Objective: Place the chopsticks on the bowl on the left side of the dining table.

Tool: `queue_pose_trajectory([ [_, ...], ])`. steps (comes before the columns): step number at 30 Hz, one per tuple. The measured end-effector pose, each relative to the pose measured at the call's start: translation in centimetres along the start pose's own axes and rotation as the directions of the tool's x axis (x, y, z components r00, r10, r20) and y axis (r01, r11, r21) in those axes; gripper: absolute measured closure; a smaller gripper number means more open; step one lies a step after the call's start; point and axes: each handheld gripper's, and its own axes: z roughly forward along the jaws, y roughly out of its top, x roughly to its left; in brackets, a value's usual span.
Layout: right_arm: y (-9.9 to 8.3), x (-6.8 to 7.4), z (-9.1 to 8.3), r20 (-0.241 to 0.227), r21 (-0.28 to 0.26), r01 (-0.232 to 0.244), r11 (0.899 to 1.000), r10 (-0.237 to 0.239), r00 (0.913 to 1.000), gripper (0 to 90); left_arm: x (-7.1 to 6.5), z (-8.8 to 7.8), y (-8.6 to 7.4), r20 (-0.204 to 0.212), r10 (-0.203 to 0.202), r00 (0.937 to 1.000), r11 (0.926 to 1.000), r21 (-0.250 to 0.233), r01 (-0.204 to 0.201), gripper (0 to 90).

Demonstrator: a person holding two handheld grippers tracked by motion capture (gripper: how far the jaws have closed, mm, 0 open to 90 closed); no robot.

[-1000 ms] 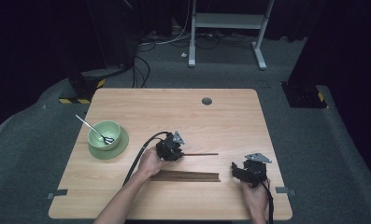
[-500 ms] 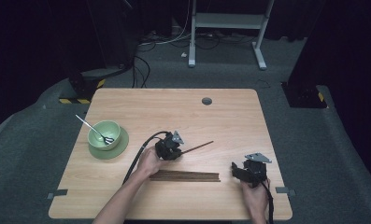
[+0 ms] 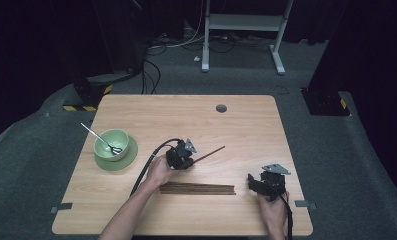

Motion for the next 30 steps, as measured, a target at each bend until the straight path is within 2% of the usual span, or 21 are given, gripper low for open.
queue_pose_trajectory([
  [3,0.0,0.0,0.0,0.0,0.0,0.0,1.0,0.0,1.0,23.2,0.1,0.0,0.0,0.004,-0.019,0.9998,0.9997,-0.013,0.019,84.0],
  [9,0.0,0.0,0.0,0.0,0.0,0.001,1.0,-0.001,1.0,23.2,0.1,-0.1,-0.1,0.007,0.017,0.9998,0.9998,0.004,-0.017,84.2],
  [15,0.0,0.0,0.0,0.0,0.0,0.0,1.0,0.0,1.0,23.2,0.1,-0.2,-0.1,0.004,-0.001,1.0,1.0,-0.008,0.001,84.3],
  [20,0.0,0.0,0.0,0.0,0.0,0.0,1.0,0.0,1.0,23.2,0.1,-1.1,0.0,0.004,-0.011,0.9999,0.9996,-0.026,0.012,84.3],
  [21,0.0,0.0,0.0,0.0,-0.001,0.001,1.0,-0.001,1.0,23.2,0.2,-1.3,0.0,0.003,-0.001,1.0,0.9999,-0.017,0.001,84.3],
  [22,0.0,0.0,0.0,0.0,0.0,0.0,1.0,0.0,1.0,23.2,0.2,-1.4,0.0,0.002,-0.013,0.9999,0.9994,-0.031,0.013,84.3],
  [25,0.0,0.0,0.0,0.0,-0.001,0.001,1.0,-0.001,1.0,23.2,0.4,-2.1,0.0,-0.001,-0.009,1.0,0.9996,-0.026,0.008,84.3],
  [30,0.0,0.0,0.0,0.0,0.0,0.0,1.0,0.0,1.0,23.2,0.7,-3.6,-0.3,-0.009,-0.045,0.9989,0.9976,-0.053,0.044,84.3],
])
